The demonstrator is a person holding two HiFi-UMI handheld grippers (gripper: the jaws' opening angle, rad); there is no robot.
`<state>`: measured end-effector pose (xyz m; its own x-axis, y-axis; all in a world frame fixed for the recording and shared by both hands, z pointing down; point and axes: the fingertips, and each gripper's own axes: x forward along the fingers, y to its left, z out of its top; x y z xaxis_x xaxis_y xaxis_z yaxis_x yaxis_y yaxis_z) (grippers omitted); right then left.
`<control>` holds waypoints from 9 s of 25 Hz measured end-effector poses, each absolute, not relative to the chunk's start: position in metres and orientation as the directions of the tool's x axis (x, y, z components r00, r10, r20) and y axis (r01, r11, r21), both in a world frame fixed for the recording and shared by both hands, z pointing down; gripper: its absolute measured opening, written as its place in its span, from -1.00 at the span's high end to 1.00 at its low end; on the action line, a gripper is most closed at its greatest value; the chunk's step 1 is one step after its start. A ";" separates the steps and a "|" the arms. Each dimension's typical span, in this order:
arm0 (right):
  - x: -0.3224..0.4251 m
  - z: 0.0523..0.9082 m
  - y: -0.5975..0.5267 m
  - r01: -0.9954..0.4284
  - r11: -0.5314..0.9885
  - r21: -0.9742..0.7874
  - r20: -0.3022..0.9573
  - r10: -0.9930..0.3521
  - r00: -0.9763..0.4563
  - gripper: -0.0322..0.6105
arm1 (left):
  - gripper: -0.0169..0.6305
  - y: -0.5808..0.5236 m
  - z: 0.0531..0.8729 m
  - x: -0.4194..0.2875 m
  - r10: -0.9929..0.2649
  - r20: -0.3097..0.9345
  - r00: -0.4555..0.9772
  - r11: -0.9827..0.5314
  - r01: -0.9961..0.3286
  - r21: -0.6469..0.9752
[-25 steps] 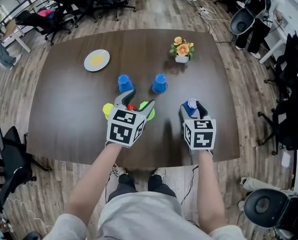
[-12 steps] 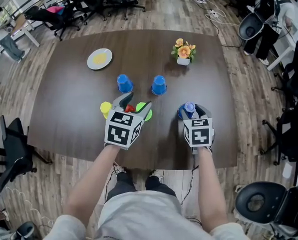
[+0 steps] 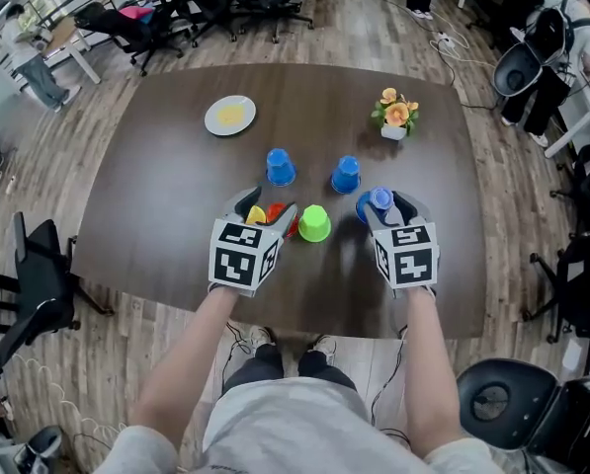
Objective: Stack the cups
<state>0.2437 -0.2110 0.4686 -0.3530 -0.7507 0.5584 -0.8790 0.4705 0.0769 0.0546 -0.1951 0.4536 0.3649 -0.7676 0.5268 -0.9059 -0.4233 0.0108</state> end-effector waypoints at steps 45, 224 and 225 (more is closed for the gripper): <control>0.005 0.454 -0.201 -0.753 0.655 0.064 0.576 -0.640 -0.508 0.20 | 0.13 -0.188 0.471 -0.081 -0.743 0.516 0.426 -0.439 -0.893 0.105; 0.181 0.537 -0.310 -0.828 0.561 0.013 0.673 -0.617 -0.408 0.21 | 0.15 -0.255 0.401 -0.023 -0.843 0.452 0.290 -0.321 -0.947 0.009; 0.181 0.535 -0.309 -0.825 0.564 0.015 0.672 -0.617 -0.410 0.21 | 0.15 -0.254 0.401 -0.023 -0.842 0.453 0.292 -0.323 -0.946 0.010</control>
<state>0.1815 -0.3089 0.5353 -0.4098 -0.6165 0.6723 -0.8253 0.5644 0.0145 -0.0235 -0.2545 0.4007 0.2921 -0.8423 0.4530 -0.9464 -0.3229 0.0100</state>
